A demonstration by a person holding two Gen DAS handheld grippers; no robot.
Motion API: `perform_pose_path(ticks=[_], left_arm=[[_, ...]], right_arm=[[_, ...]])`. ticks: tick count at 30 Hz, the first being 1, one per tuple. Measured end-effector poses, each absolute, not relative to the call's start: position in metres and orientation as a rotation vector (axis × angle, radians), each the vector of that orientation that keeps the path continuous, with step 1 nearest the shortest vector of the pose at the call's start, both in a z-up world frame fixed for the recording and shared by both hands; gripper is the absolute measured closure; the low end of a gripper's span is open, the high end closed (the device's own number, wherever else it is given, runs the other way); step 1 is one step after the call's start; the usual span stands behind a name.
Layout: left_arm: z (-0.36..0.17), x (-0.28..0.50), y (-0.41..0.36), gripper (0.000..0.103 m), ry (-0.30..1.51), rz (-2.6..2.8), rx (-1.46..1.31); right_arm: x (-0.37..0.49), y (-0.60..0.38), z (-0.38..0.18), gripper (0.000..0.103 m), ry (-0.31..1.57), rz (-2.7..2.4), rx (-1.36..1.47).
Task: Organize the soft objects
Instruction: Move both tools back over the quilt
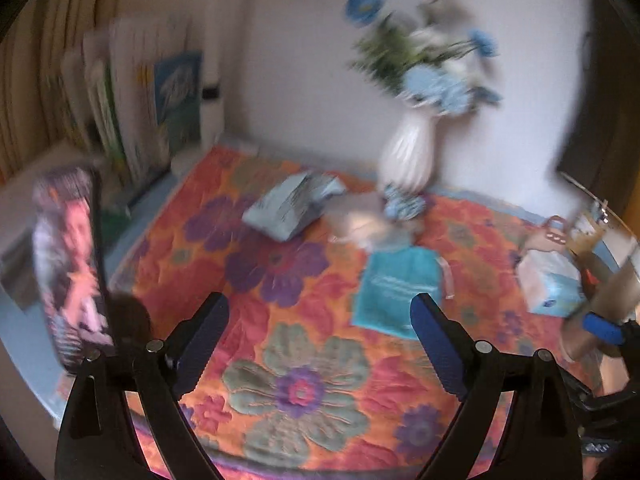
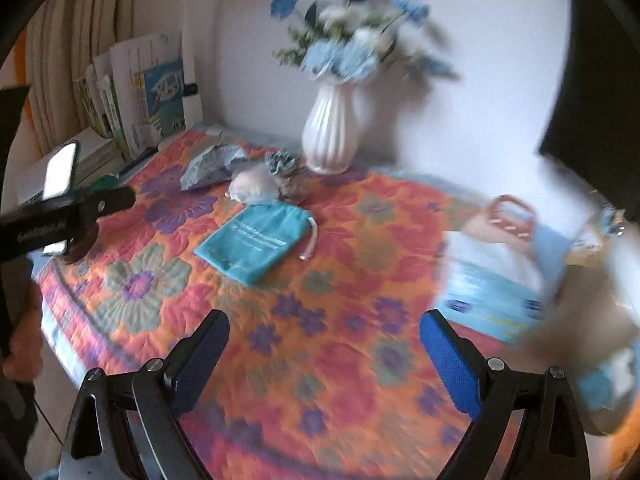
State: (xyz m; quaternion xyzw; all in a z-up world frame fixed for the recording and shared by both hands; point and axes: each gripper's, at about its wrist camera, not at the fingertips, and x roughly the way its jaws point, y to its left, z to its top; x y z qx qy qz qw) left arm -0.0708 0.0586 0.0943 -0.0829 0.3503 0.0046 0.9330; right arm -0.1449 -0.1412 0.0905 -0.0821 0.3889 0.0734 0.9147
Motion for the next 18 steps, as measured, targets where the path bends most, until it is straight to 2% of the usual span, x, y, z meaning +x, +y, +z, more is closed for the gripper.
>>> perform_pose_path(ticks=[6, 18], left_arm=[[0.047, -0.046, 0.065, 0.012, 0.748, 0.037, -0.16], [0.031, -0.04, 0.071, 0.011, 0.775, 0.036, -0.193]], right_arm=[[-0.096, -0.132, 0.044, 0.008, 0.809, 0.09, -0.185], [-0.091, -0.135, 0.025, 0.007, 0.8, 0.067, -0.157]])
